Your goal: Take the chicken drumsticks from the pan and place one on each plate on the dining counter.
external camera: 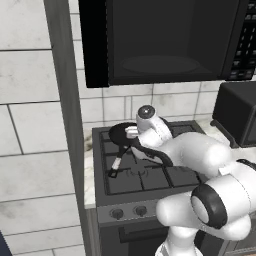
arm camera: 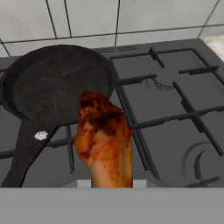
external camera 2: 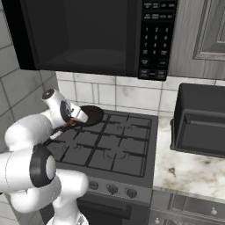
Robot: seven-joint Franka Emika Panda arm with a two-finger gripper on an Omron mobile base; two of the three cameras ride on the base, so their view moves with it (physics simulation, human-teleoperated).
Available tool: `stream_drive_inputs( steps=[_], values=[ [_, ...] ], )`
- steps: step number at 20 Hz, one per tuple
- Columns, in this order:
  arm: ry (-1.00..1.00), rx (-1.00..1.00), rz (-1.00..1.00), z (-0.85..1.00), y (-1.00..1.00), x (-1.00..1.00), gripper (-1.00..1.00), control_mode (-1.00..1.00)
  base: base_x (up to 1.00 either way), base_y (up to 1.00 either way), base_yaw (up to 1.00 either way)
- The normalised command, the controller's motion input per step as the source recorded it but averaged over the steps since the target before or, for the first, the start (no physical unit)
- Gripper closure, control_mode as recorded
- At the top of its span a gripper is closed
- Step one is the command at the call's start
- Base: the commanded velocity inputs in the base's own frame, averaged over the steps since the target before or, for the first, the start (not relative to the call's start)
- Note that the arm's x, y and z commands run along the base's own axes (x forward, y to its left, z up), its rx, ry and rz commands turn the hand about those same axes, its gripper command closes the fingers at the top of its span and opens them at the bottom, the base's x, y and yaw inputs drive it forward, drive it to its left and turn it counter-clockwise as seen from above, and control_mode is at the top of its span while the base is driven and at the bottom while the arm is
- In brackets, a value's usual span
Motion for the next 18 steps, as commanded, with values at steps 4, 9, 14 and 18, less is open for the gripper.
stream_drive_inputs(
  steps=[4,9,14,18],
  values=[
    [0.03,0.0,0.0,0.54,-0.23,-0.92,1.0,-1.0,0.0,0.0,0.0],
    [0.02,0.0,0.03,0.5,-0.23,-0.91,1.0,-1.0,0.0,0.0,0.0],
    [-0.01,0.0,0.06,0.35,-0.23,-0.99,1.0,-1.0,0.0,0.0,0.0],
    [0.0,0.0,0.08,0.38,-0.2,-0.83,1.0,-1.0,0.0,0.0,0.0]
  ],
)
